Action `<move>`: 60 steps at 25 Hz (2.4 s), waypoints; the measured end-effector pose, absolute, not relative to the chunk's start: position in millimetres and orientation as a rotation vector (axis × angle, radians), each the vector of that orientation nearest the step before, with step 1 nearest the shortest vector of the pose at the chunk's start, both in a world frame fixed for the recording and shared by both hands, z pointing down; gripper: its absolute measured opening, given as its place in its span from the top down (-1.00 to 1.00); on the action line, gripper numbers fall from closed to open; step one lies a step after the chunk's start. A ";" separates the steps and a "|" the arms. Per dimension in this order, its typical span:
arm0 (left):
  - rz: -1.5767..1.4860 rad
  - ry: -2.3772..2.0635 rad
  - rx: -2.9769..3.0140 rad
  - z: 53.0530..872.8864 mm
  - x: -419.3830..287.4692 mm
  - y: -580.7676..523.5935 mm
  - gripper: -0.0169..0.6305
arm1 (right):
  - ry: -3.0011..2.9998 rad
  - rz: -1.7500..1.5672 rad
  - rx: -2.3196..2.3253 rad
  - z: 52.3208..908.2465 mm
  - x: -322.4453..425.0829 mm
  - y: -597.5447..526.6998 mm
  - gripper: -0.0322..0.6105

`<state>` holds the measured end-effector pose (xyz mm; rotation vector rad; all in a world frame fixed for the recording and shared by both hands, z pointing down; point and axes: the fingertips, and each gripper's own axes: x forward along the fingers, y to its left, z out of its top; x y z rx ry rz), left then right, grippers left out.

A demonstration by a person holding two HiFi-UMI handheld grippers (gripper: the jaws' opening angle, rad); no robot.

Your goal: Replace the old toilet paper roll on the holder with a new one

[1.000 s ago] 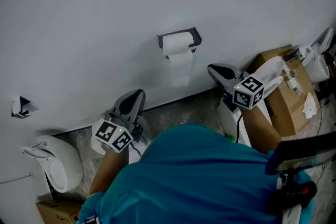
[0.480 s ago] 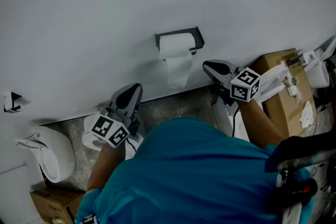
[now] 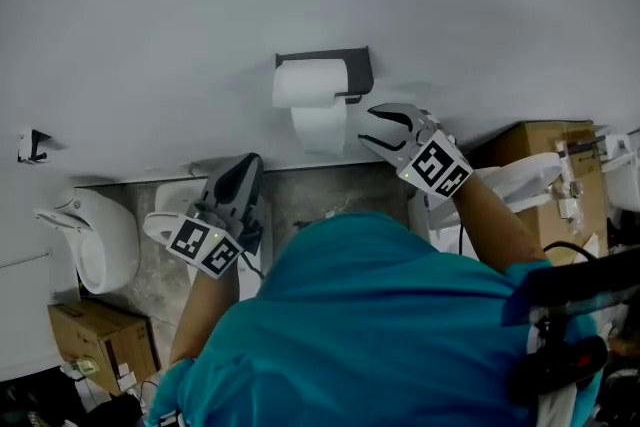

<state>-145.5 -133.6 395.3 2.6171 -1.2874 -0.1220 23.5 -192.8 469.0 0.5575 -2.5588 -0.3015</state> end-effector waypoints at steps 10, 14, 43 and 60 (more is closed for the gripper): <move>-0.119 -1.286 2.621 396.8 -182.8 -127.0 0.91 | -2.113 -0.908 0.523 496.9 -19.7 -199.1 0.09; -0.121 -1.265 2.627 398.5 -183.4 -132.9 0.92 | -1.955 -1.036 0.536 505.4 -19.5 -203.9 -0.09; -0.098 -1.227 2.604 400.9 -181.6 -138.0 0.92 | -1.649 -1.202 0.787 516.5 -38.3 -236.6 -0.34; -0.106 -1.205 2.625 404.9 -172.9 -139.0 0.92 | -1.646 -1.141 0.773 519.7 -9.4 -236.0 -0.26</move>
